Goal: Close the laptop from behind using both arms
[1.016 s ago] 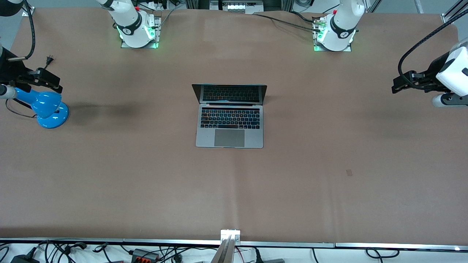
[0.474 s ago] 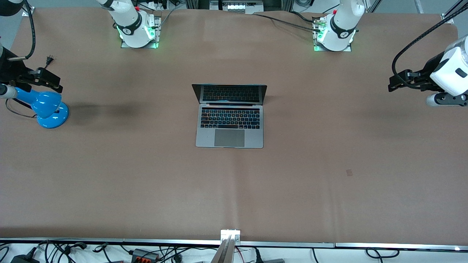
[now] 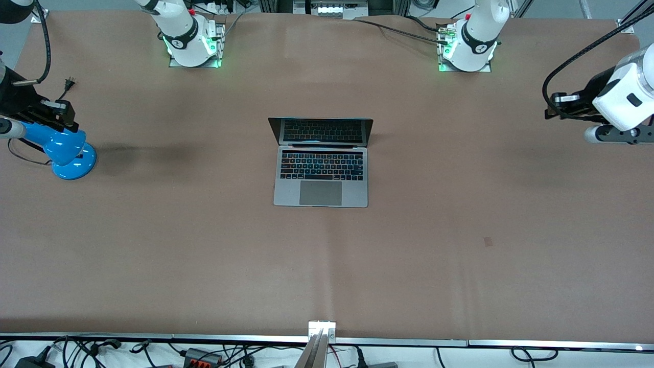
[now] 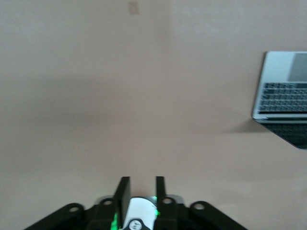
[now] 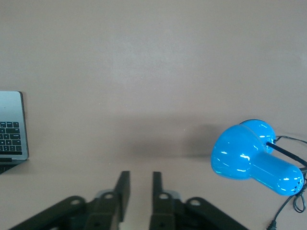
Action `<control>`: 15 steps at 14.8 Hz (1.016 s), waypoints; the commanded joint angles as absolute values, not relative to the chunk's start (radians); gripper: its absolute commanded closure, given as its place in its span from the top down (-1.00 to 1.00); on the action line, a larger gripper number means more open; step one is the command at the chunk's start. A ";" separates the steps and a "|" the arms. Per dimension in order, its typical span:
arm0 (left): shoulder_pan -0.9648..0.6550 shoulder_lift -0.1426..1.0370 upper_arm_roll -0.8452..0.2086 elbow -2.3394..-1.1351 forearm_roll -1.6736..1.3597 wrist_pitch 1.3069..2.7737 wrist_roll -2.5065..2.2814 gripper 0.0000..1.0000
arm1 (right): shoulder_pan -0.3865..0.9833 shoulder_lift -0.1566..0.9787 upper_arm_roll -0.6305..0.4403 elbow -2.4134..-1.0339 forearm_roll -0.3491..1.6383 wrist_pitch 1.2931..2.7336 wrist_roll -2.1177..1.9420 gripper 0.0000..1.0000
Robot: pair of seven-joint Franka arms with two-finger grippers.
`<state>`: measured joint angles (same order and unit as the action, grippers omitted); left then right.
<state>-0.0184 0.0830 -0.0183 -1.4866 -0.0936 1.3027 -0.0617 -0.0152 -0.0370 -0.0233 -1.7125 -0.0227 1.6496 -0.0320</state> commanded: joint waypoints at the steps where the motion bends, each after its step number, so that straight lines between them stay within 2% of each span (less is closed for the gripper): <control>1: -0.020 0.080 -0.012 -1.474 -0.179 1.269 -0.064 -1.00 | -0.029 -0.063 -0.009 -1.735 -0.023 1.643 -0.043 -1.00; 6: -0.025 0.090 -0.028 -1.492 -0.314 1.215 -0.063 -0.99 | -0.017 -0.058 -0.003 -1.727 -0.021 1.594 -0.029 -1.00; 8: -0.025 0.145 -0.028 -1.500 -0.417 1.163 -0.061 -0.99 | -0.002 -0.055 -0.002 -1.729 -0.020 1.577 -0.028 -1.00; 10: -0.026 0.161 -0.037 -1.541 -0.501 1.172 -0.064 -0.99 | 0.031 -0.037 -0.002 -1.730 -0.018 1.553 -0.028 -1.00; 13: -0.026 0.198 -0.113 -1.580 -0.526 1.192 -0.066 -0.97 | 0.081 -0.014 -0.002 -1.761 0.046 1.534 -0.023 -1.00; 15: -0.025 0.199 -0.188 -1.670 -0.540 1.285 -0.064 -0.97 | 0.086 -0.011 -0.002 -1.821 0.132 1.554 -0.018 -1.00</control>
